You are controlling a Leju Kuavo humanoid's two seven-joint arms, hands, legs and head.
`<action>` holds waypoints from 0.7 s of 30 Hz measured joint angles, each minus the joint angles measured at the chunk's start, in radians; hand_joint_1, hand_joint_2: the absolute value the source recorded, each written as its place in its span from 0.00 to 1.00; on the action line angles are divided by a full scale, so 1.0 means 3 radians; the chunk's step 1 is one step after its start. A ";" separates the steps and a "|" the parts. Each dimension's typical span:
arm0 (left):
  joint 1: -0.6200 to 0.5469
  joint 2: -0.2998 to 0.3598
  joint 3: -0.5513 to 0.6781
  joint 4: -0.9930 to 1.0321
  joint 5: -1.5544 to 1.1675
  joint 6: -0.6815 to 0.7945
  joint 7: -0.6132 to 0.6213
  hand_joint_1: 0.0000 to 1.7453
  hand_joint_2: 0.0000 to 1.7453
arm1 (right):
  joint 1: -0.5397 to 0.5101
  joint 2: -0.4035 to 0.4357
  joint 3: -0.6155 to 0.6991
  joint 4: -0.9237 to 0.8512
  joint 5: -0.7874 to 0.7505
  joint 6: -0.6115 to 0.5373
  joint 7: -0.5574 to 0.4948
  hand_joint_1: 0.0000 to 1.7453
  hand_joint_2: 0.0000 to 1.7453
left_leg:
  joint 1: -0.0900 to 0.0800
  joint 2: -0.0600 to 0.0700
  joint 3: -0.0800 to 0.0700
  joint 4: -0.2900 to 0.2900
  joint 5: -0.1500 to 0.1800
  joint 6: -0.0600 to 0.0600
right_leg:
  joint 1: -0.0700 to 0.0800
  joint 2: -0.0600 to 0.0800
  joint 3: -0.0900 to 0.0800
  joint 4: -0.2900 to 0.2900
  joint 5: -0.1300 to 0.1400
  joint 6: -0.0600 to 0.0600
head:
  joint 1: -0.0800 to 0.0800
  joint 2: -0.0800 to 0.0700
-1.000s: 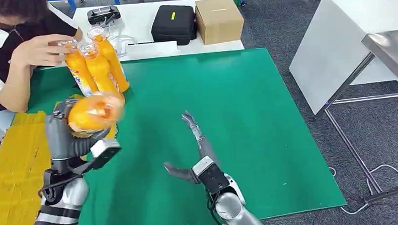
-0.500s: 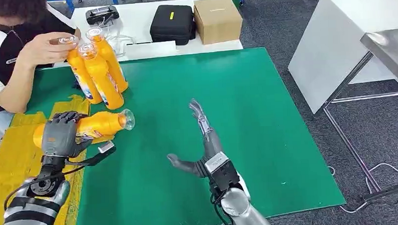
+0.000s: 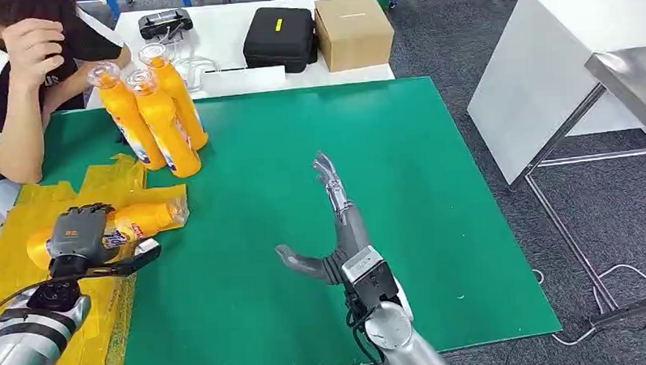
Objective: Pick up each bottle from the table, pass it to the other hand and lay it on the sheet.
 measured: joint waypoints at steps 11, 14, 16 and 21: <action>-0.0120 -0.0027 0.0084 0.0295 0.0078 -0.0018 0.0088 0.00 1.00 | -0.0001 0.0000 0.0003 0.0000 0.0055 0.0015 0.0047 0.00 1.00 | 0.0000 0.0000 0.0001 0.0000 0.0000 0.0000 | 0.0001 0.0000 0.0001 0.0000 0.0000 0.0000 | 0.0000 0.0000; -0.0117 -0.0048 0.0134 0.0335 0.0081 0.0099 0.0075 0.00 1.00 | -0.0001 0.0000 0.0008 0.0000 0.0057 0.0022 0.0056 0.00 1.00 | 0.0000 0.0000 0.0001 0.0000 0.0000 0.0000 | 0.0001 0.0000 0.0000 0.0000 0.0000 0.0000 | 0.0000 0.0000; -0.0104 -0.0066 0.0182 0.0349 0.0136 0.0291 -0.0021 0.00 1.00 | -0.0001 -0.0001 0.0018 0.0002 0.0056 0.0022 0.0057 0.00 1.00 | 0.0000 0.0000 0.0000 0.0000 0.0000 0.0000 | 0.0000 0.0000 0.0000 0.0000 0.0000 0.0000 | 0.0000 0.0000; 0.0011 -0.0162 0.0400 0.0255 0.0285 0.0543 -0.0353 0.00 1.00 | 0.0000 -0.0016 0.0048 0.0020 0.0052 0.0007 0.0060 0.00 1.00 | -0.0001 0.0001 0.0000 0.0000 0.0000 0.0000 | -0.0001 0.0000 -0.0002 0.0000 0.0000 0.0000 | 0.0000 0.0000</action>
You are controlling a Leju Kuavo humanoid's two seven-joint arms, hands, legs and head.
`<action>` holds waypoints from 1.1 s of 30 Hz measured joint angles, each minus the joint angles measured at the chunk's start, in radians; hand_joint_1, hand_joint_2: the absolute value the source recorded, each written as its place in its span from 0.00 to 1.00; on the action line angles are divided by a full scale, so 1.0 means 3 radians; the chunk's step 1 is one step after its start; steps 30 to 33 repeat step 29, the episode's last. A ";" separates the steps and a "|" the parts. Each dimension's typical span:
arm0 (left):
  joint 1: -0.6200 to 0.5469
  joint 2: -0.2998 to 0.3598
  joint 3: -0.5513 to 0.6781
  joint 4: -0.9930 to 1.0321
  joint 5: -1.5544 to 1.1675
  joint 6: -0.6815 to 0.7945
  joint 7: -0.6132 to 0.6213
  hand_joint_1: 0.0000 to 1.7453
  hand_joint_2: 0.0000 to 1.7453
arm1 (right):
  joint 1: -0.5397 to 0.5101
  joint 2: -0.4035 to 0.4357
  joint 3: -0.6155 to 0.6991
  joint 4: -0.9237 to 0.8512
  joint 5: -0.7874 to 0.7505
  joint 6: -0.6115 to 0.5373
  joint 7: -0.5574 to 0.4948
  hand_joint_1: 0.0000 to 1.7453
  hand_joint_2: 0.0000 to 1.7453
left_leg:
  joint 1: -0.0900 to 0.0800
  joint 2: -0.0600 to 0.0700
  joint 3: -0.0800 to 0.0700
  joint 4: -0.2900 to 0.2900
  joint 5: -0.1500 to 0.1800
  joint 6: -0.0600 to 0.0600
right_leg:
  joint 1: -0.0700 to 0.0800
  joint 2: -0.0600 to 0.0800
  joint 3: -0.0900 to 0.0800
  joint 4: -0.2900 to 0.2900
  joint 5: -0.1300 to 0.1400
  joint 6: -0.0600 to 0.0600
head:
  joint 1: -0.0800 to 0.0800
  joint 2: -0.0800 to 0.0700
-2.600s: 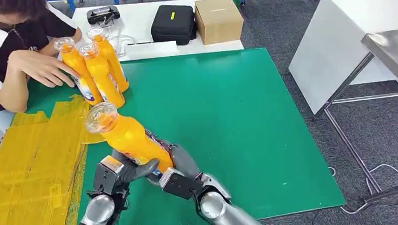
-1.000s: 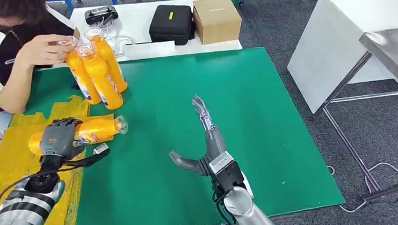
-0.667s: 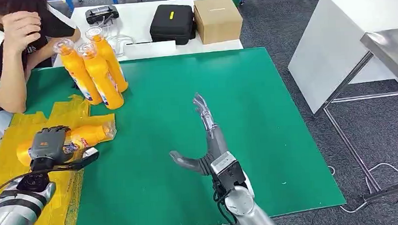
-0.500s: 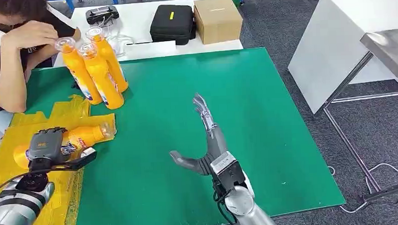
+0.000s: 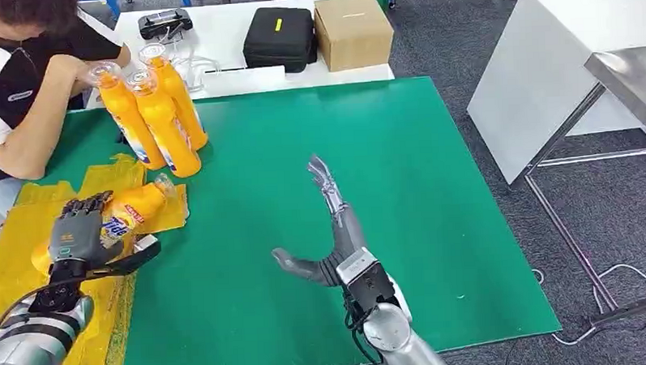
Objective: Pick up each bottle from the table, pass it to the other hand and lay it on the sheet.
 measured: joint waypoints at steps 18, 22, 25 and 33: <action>0.0295 -0.0388 0.0461 -0.0665 0.0307 0.0012 -0.0573 0.00 1.00 | 0.0000 -0.0003 0.0009 0.0038 -0.0001 -0.0040 0.0006 0.00 1.00 | 0.0000 -0.0002 -0.0001 0.0000 0.0000 0.0000 | 0.0001 -0.0001 0.0001 0.0000 0.0000 0.0000 | 0.0000 0.0000; 0.0314 -0.0413 0.0487 -0.0716 0.0305 0.0012 -0.0639 0.00 1.00 | 0.0000 -0.0003 0.0009 0.0039 -0.0001 -0.0045 0.0008 0.00 1.00 | 0.0000 -0.0002 -0.0001 0.0000 0.0000 0.0000 | 0.0000 -0.0001 0.0001 0.0000 0.0000 0.0000 | 0.0000 0.0000; 0.0408 -0.0497 0.0598 -0.0940 0.0311 0.0012 -0.0812 0.00 1.00 | 0.0001 -0.0005 0.0008 0.0042 -0.0011 -0.0071 0.0019 0.00 1.00 | 0.0000 -0.0002 -0.0001 0.0000 0.0000 0.0000 | 0.0000 -0.0001 0.0001 0.0000 0.0000 0.0001 | 0.0000 0.0000; 0.0574 -0.0681 0.0774 -0.1417 0.0373 0.0013 -0.1069 0.00 1.00 | 0.0008 -0.0020 0.0006 0.0041 -0.0004 -0.0146 0.0022 0.00 1.00 | -0.0002 -0.0002 -0.0001 0.0001 -0.0001 0.0001 | -0.0001 -0.0001 0.0001 -0.0001 0.0000 0.0001 | 0.0000 0.0000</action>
